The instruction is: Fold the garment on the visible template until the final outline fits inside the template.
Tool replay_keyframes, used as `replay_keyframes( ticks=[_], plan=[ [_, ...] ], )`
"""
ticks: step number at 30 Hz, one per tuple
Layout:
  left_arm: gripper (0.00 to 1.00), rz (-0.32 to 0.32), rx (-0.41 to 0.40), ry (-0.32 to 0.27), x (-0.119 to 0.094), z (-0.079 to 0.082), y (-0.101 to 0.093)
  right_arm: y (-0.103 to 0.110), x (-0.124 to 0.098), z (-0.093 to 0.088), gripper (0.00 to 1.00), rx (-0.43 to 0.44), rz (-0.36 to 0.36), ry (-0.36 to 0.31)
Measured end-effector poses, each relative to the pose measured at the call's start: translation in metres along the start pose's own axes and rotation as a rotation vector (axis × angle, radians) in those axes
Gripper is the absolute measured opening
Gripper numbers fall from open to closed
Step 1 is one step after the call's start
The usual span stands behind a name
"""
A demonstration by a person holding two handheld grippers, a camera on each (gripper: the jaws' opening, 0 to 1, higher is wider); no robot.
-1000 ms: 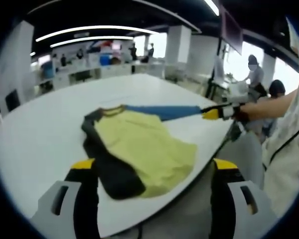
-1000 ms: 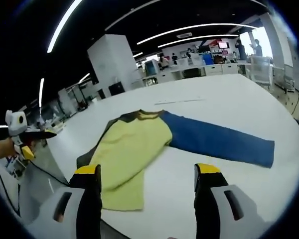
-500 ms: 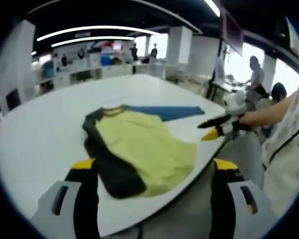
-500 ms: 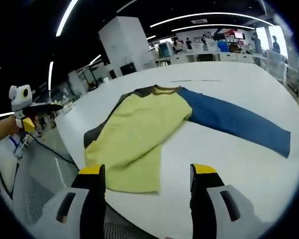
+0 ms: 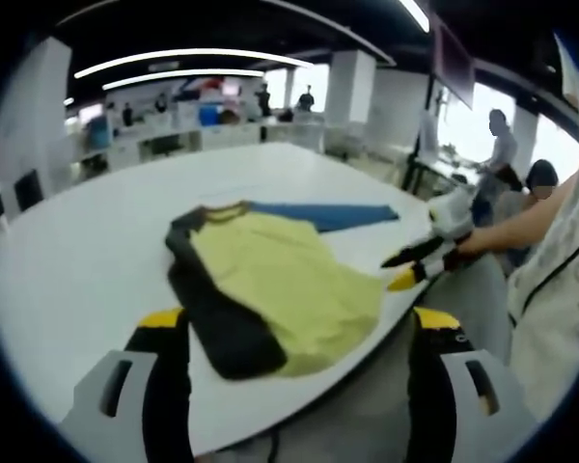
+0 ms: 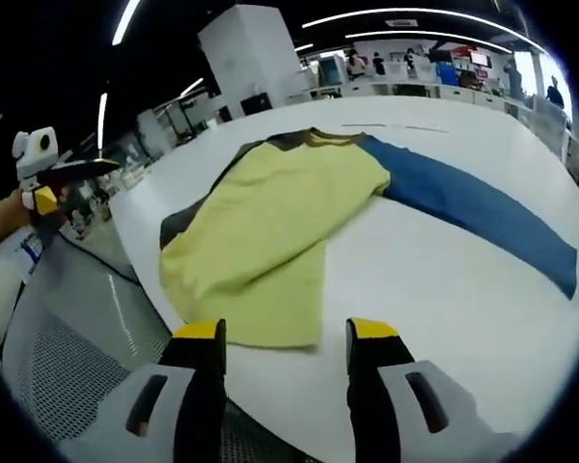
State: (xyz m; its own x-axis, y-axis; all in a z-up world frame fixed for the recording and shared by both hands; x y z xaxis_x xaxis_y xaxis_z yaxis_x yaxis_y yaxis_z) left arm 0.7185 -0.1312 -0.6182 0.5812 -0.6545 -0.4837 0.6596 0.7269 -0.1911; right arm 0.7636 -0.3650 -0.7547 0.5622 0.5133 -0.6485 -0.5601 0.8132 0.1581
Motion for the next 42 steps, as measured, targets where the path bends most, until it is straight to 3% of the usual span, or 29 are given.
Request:
replay_keyframes(
  ticks=[10,16,22,30,42],
  plan=[
    [0.91,0.006,-0.004,0.006,-0.002,-0.001,0.002,0.001,0.007,-0.004,0.31,0.008,-0.017,0.057],
    [0.91,0.008,-0.004,0.001,-0.003,0.001,0.001,-0.009,0.004,-0.005,0.05,0.022,-0.03,0.064],
    [0.92,0.01,-0.003,0.008,-0.004,0.0,0.002,-0.012,0.001,-0.004,0.03,0.042,-0.027,0.08],
    [0.91,0.012,-0.002,0.009,-0.003,0.0,0.003,-0.015,-0.015,0.003,0.03,0.131,-0.034,0.072],
    [0.91,-0.004,0.0,0.008,0.001,0.0,0.0,-0.012,-0.042,-0.015,0.02,0.246,-0.068,0.08]
  ],
)
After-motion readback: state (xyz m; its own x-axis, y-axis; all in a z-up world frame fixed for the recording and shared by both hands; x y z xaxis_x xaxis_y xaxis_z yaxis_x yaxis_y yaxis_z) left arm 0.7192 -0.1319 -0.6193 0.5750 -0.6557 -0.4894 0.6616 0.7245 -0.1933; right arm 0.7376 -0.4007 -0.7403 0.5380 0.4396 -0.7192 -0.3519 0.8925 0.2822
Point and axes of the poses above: the point that each gripper's makers call its tool centre point, and the gripper's own axes: x roughly forward along the fingers, y roughly to its left, z roughly out of its top, the point moved 1 cm from there along -x, roughly backward along the fingers, and after that the axes turned 10 degrees about -z, right-handed, at the moved point
